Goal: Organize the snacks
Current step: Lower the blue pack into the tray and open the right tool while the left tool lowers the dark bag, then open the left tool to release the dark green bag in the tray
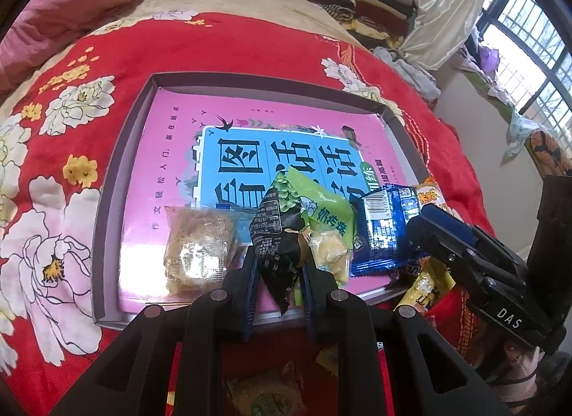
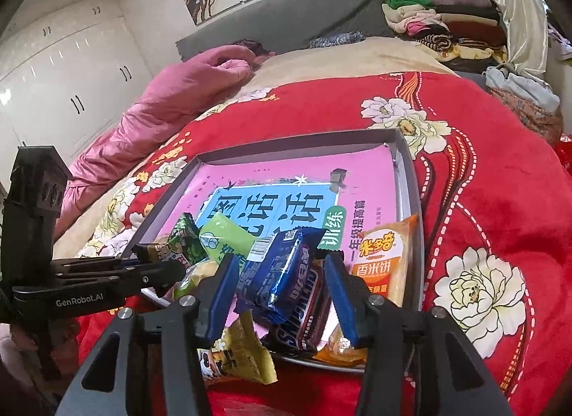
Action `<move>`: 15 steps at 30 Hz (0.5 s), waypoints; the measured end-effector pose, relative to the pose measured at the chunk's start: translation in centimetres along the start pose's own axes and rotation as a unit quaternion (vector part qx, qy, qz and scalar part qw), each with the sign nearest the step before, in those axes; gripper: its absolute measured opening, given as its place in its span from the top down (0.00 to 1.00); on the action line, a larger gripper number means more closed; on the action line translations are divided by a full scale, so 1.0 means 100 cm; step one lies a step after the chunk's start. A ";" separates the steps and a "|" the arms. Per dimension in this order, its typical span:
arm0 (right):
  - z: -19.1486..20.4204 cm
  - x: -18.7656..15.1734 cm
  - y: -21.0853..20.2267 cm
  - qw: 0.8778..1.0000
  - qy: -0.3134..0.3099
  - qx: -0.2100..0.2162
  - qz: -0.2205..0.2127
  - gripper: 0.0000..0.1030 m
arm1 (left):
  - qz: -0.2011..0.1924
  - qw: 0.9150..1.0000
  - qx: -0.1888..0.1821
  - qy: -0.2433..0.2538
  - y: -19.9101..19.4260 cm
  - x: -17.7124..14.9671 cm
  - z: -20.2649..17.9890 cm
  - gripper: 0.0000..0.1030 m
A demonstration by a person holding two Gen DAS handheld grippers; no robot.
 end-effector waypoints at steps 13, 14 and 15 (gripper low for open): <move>-0.007 0.004 -0.009 1.000 0.012 -0.004 -0.015 0.50 | -0.006 1.000 0.004 0.007 -0.007 0.001 -0.001 0.70; -0.007 0.004 -0.010 1.000 0.013 -0.004 -0.016 0.50 | -0.007 1.000 0.004 0.007 -0.007 0.001 -0.001 0.69; -0.007 0.004 -0.010 1.000 0.013 -0.004 -0.017 0.50 | -0.008 1.000 0.004 0.007 -0.008 0.001 -0.001 0.69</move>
Point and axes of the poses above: each gripper's, at about its wrist camera, not at the fingertips, and y roughly the way its jaws point, z to its left, x to its top, the point moved 2 cm from there along y, roughly the way its jaws point, and after that the axes turned 2 degrees about -y, right-handed, at the moved point
